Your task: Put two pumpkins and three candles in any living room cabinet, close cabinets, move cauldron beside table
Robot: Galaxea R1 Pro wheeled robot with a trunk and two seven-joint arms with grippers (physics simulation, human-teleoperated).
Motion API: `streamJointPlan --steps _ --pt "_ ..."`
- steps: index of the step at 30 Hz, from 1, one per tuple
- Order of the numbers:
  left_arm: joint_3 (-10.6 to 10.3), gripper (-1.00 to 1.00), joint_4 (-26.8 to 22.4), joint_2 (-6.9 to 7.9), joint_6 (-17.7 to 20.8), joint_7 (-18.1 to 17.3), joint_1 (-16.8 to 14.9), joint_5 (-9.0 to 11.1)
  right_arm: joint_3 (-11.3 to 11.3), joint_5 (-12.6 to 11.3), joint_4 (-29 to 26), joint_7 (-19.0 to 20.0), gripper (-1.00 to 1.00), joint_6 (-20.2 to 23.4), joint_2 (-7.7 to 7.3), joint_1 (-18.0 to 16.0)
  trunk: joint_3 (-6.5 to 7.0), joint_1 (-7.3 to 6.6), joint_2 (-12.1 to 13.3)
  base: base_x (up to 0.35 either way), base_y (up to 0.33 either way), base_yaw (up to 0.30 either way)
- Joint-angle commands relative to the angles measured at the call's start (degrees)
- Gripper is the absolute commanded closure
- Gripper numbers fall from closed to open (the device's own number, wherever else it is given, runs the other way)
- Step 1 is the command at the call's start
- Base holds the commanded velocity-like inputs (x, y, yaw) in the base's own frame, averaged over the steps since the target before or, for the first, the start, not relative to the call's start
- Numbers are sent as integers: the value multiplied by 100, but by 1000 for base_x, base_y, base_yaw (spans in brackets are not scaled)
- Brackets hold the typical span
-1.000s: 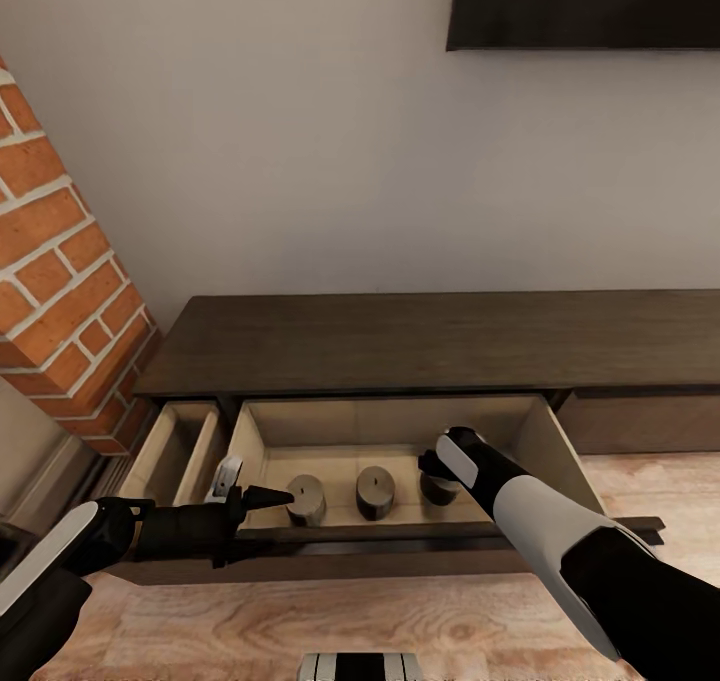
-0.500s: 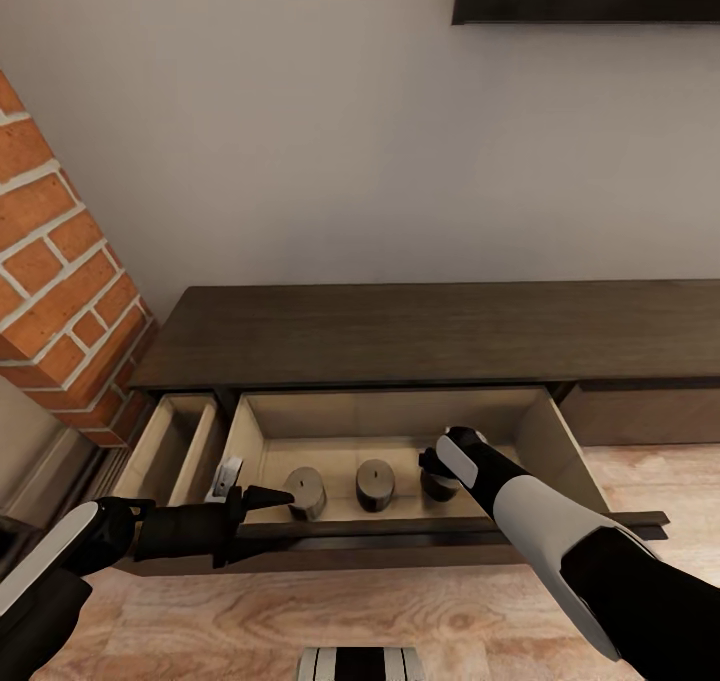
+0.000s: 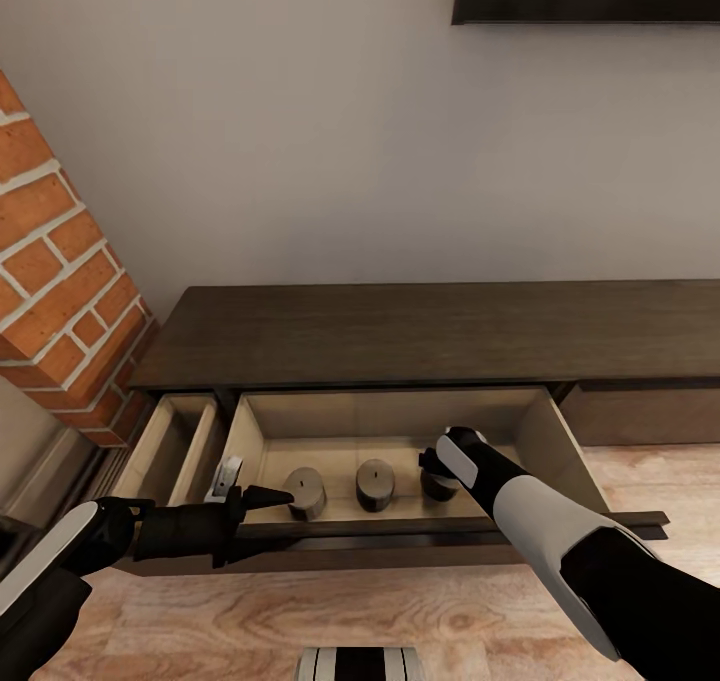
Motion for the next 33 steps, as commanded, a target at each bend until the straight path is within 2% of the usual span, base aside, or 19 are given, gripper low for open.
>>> streamJointPlan --steps 1,14,25,29,33 --pt "-5 -100 -3 4 -5 55 -4 60 48 -61 -9 -45 -100 14 -4 -5 -4 -1 -2 0 0 0" --pt "-7 -100 -3 -3 -5 55 -4 60 48 -57 -9 -45 -100 12 -5 -7 18 -4 -1 0 0 0" --pt "-11 -100 -3 -3 -5 55 -4 60 52 -49 75 -45 -100 -200 -3 -3 18 -4 -1 0 0 0" --pt "-13 -100 -3 -3 -5 55 -4 60 50 183 83 -33 -100 -363 2 4 18 -4 -1 0 0 0" --pt "-12 -100 -3 -3 -5 55 -4 60 48 405 90 141 -100 -520 4 10 18 -4 -1 0 0 0"
